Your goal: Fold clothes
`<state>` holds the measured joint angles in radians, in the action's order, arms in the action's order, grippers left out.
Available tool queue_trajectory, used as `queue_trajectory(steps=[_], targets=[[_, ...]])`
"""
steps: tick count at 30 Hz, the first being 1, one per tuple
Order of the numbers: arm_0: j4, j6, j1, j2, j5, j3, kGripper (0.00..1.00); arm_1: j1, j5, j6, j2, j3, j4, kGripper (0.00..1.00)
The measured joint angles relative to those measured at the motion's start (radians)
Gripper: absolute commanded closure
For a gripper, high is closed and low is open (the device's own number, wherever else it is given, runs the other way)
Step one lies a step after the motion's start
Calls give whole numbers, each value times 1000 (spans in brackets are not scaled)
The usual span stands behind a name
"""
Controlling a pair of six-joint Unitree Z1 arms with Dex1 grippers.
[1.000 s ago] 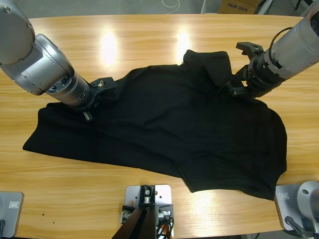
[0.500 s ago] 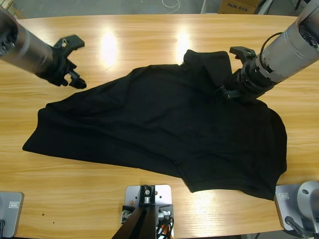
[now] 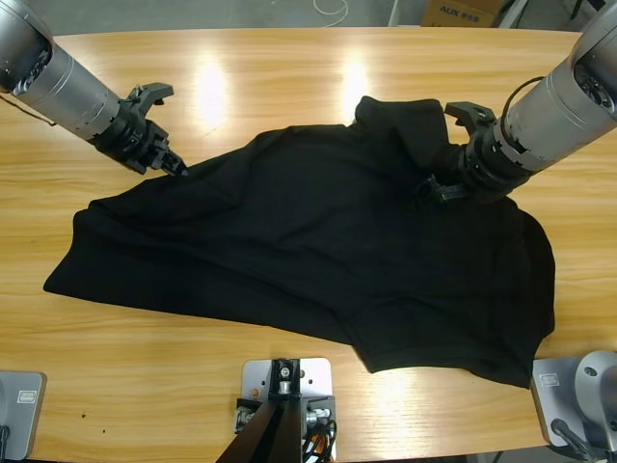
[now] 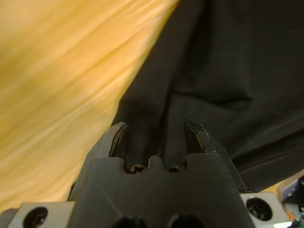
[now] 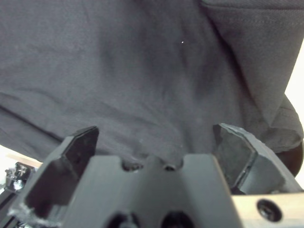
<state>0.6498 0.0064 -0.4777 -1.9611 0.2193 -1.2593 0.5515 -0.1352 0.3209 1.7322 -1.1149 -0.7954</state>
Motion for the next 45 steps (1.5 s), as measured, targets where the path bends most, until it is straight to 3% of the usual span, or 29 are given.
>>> queue_trajectory(steps=[7, 9, 14, 15, 16, 21, 23, 34, 45], targets=[[13, -22, 25, -66, 81, 17, 562, 0, 0, 3, 0, 7, 3, 18], [13, -24, 28, -70, 98, 17, 625, 0, 0, 5, 0, 10, 3, 18], [14, -27, 34, -78, 143, 17, 632, 0, 0, 7, 0, 13, 3, 18], [16, -27, 34, -78, 149, 17, 729, 0, 0, 7, 0, 15, 3, 18], [17, -27, 34, -78, 152, 17, 902, 0, 0, 8, 0, 18, 4, 18], [23, -26, 34, -78, 155, 17, 919, 0, 0, 14, 0, 35, 9, 18], [23, -24, 34, -78, 155, 19, 1000, 1, 0, 14, 0, 42, 9, 18], [24, -4, 33, -69, 154, 48, 1000, 1, 0, 26, 0, 49, 12, 18], [-14, -34, 127, 116, 35, 49, 1000, 1, 0, 28, 0, 53, 27, 18]])
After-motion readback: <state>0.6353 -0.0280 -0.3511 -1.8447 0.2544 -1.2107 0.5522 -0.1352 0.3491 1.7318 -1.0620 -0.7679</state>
